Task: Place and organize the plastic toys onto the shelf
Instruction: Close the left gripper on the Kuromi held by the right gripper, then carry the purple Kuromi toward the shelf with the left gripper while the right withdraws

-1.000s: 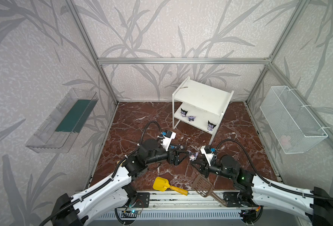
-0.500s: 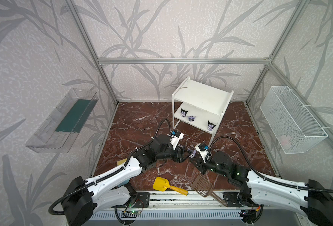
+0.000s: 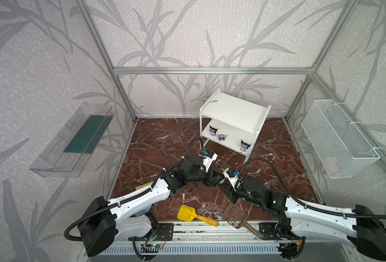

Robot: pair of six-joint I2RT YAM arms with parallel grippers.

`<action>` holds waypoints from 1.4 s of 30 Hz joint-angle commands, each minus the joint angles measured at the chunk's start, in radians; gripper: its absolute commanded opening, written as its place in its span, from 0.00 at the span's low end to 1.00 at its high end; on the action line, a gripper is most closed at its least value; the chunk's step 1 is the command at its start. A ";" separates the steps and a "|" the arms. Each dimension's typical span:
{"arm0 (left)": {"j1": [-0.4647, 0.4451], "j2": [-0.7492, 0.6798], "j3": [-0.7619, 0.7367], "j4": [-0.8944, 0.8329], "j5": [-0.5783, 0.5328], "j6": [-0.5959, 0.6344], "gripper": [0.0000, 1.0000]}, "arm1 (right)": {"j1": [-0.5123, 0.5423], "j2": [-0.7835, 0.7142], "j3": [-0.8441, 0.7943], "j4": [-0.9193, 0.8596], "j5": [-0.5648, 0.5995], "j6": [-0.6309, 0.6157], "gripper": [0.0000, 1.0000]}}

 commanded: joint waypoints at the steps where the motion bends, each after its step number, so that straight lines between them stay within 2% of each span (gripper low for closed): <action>1: -0.005 0.013 0.042 0.011 -0.018 0.014 0.50 | 0.019 0.004 0.036 -0.004 0.047 -0.032 0.21; 5: -0.012 0.030 0.055 -0.009 -0.015 0.023 0.44 | 0.037 0.009 0.038 -0.007 0.084 -0.037 0.20; 11: -0.026 0.042 0.062 -0.039 -0.042 0.041 0.43 | 0.063 0.010 0.041 -0.011 0.134 -0.054 0.20; 16: -0.035 0.062 0.073 -0.047 -0.040 0.050 0.38 | 0.076 0.000 0.039 0.000 0.141 -0.062 0.20; 20: -0.042 0.070 0.070 -0.047 -0.040 0.057 0.42 | 0.076 -0.018 0.033 -0.001 0.141 -0.052 0.20; 23: -0.046 0.075 0.064 -0.050 -0.050 0.062 0.42 | 0.076 -0.028 0.029 -0.002 0.136 -0.045 0.20; 28: -0.052 0.076 0.061 -0.055 -0.064 0.072 0.33 | 0.076 -0.033 0.029 -0.006 0.136 -0.041 0.21; 31: -0.052 0.064 0.063 -0.055 -0.076 0.079 0.29 | 0.075 -0.038 0.026 -0.018 0.144 -0.034 0.26; 34: -0.051 0.048 0.068 -0.065 -0.090 0.096 0.29 | 0.076 -0.055 0.011 -0.017 0.144 -0.024 0.36; 39: -0.036 0.038 0.088 -0.069 -0.099 0.123 0.29 | 0.075 -0.124 -0.032 -0.052 0.134 -0.013 0.65; 42: -0.019 0.041 0.116 -0.073 -0.101 0.145 0.29 | 0.076 -0.206 -0.068 -0.110 0.141 -0.024 0.75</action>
